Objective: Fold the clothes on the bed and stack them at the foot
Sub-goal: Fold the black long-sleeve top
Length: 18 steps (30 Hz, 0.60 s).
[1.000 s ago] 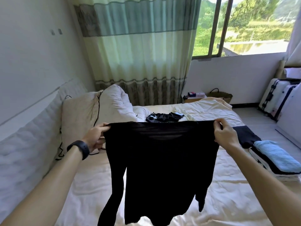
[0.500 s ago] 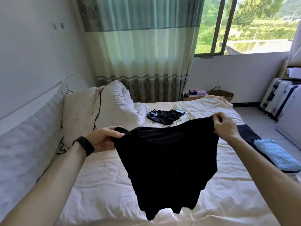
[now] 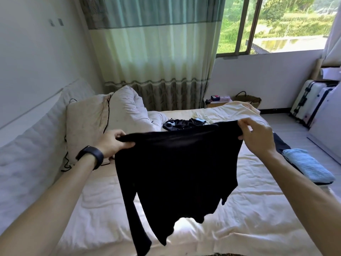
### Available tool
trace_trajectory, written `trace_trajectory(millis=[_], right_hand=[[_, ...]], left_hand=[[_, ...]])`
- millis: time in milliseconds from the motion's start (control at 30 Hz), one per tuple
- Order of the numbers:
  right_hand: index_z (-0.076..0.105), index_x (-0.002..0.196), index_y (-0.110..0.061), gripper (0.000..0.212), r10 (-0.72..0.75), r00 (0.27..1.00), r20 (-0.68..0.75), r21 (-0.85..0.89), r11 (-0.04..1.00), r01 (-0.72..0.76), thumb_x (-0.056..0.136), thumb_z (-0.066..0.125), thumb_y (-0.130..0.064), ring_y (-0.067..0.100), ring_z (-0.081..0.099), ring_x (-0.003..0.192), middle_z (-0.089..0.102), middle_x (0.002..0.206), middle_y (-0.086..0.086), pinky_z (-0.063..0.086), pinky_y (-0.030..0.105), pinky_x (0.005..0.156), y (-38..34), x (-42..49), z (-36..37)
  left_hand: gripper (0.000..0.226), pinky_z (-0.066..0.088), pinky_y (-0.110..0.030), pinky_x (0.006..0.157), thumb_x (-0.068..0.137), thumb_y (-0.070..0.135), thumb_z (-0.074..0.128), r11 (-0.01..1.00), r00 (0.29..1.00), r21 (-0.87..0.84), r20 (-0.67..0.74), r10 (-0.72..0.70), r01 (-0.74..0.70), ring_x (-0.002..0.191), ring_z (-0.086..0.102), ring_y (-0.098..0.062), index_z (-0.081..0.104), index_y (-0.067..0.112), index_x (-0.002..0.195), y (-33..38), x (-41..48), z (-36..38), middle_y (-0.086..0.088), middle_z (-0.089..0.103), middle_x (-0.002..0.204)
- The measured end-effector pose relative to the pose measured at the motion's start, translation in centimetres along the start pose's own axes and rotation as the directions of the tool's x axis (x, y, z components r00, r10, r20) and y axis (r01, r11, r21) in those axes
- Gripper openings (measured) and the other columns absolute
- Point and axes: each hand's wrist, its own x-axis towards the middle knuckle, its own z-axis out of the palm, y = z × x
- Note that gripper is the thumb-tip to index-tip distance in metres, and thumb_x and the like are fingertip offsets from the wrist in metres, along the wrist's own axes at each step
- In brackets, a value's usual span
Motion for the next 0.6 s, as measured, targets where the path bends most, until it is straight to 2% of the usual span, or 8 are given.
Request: trace_trajectory(millis=[67, 133, 200, 267, 367, 433, 500, 600], right_hand=[[0.076, 0.100, -0.009, 0.021, -0.061, 0.992, -0.109, -0.056, 0.997, 0.055, 0.103, 0.060, -0.022, 0.006, 0.068, 0.079, 0.075, 0.089, 0.010, 0.032, 0.014, 0.070, 0.2, -0.5, 0.3], [0.077, 0.104, -0.006, 0.020, -0.070, 0.986, -0.153, -0.060, 0.996, 0.061, 0.102, 0.061, -0.018, 0.028, 0.073, 0.087, 0.077, 0.101, 0.014, 0.035, 0.016, 0.074, 0.4, -1.0, 0.5], [0.077, 0.107, -0.006, 0.022, -0.054, 0.986, -0.158, -0.036, 0.998, 0.049, 0.103, 0.060, -0.020, 0.029, 0.075, 0.083, 0.078, 0.098, 0.014, 0.038, 0.015, 0.072, 0.6, -2.0, 0.6], [0.073, 0.109, -0.015, 0.028, 0.003, 0.991, -0.132, 0.030, 1.000, 0.001, 0.106, 0.052, -0.033, 0.015, 0.073, 0.069, 0.075, 0.072, 0.004, 0.040, 0.011, 0.064, 1.0, -3.9, 0.7], [0.055, 0.102, -0.034, 0.026, 0.163, 0.980, -0.110, 0.110, 0.982, -0.151, 0.105, 0.036, -0.052, 0.000, 0.065, 0.060, 0.061, 0.046, -0.007, 0.041, 0.024, 0.061, 1.6, -7.5, 1.5], [0.049, 0.099, -0.033, 0.025, 0.194, 0.972, -0.130, 0.085, 0.979, -0.184, 0.105, 0.032, -0.052, 0.018, 0.066, 0.062, 0.057, 0.049, -0.003, 0.034, 0.033, 0.057, 2.2, -10.0, 2.4], [0.049, 0.100, -0.028, 0.033, 0.188, 0.971, -0.150, 0.030, 0.982, -0.186, 0.103, 0.029, -0.053, 0.039, 0.060, 0.072, 0.054, 0.069, 0.000, 0.028, 0.036, 0.061, 2.9, -12.2, 3.1], [0.050, 0.101, -0.025, 0.028, 0.131, 0.971, -0.200, 0.038, 0.991, -0.126, 0.105, 0.034, -0.047, 0.038, 0.058, 0.080, 0.062, 0.087, 0.013, 0.029, 0.032, 0.066, 3.2, -14.4, 4.0]], left_hand=[[0.028, 0.043, -0.025, 0.051, 0.080, 0.038, 0.083, 0.999, 0.985, -0.006, -0.165, 0.048, -0.049, 0.058, 0.055, -0.014, 0.065, 0.018, 0.076, 0.3, -0.1, 0.4, -0.003, 0.064, 0.067], [0.027, 0.039, -0.022, 0.045, 0.089, 0.035, 0.075, 0.997, 0.993, -0.045, -0.099, 0.059, -0.064, 0.058, 0.049, -0.015, 0.062, 0.015, 0.078, -0.1, -0.7, 1.0, -0.008, 0.055, 0.065], [0.022, 0.036, -0.018, 0.046, 0.095, 0.022, 0.067, 0.982, 0.997, -0.181, -0.066, 0.037, -0.048, 0.062, 0.045, -0.016, 0.056, 0.009, 0.081, -1.3, -1.5, 1.5, -0.011, 0.051, 0.068], [0.020, 0.034, -0.028, 0.052, 0.096, 0.018, 0.066, 0.967, 0.991, -0.249, -0.131, 0.028, -0.060, 0.056, 0.043, -0.009, 0.054, 0.015, 0.080, -2.8, -3.1, 1.7, 0.000, 0.052, 0.061], [0.018, 0.040, -0.034, 0.059, 0.090, 0.036, 0.072, 0.989, 0.961, -0.117, -0.271, 0.059, -0.094, 0.056, 0.053, -0.008, 0.058, 0.028, 0.082, -5.7, -6.4, 2.8, 0.007, 0.062, 0.063], [0.023, 0.044, -0.024, 0.060, 0.081, 0.054, 0.066, 0.995, 0.937, -0.042, -0.340, 0.076, -0.096, 0.064, 0.060, -0.007, 0.059, 0.033, 0.086, -6.9, -8.9, 3.7, 0.009, 0.065, 0.071], [0.026, 0.038, -0.012, 0.053, 0.076, 0.060, 0.060, 0.995, 0.917, 0.011, -0.388, 0.094, -0.097, 0.069, 0.061, -0.006, 0.059, 0.034, 0.082, -7.9, -10.8, 4.2, 0.009, 0.063, 0.069], [0.027, 0.037, -0.013, 0.056, 0.072, 0.055, 0.057, 0.997, 0.881, 0.012, -0.468, 0.070, -0.073, 0.067, 0.057, -0.016, 0.063, 0.029, 0.080, -9.4, -12.4, 4.4, 0.005, 0.063, 0.068]])
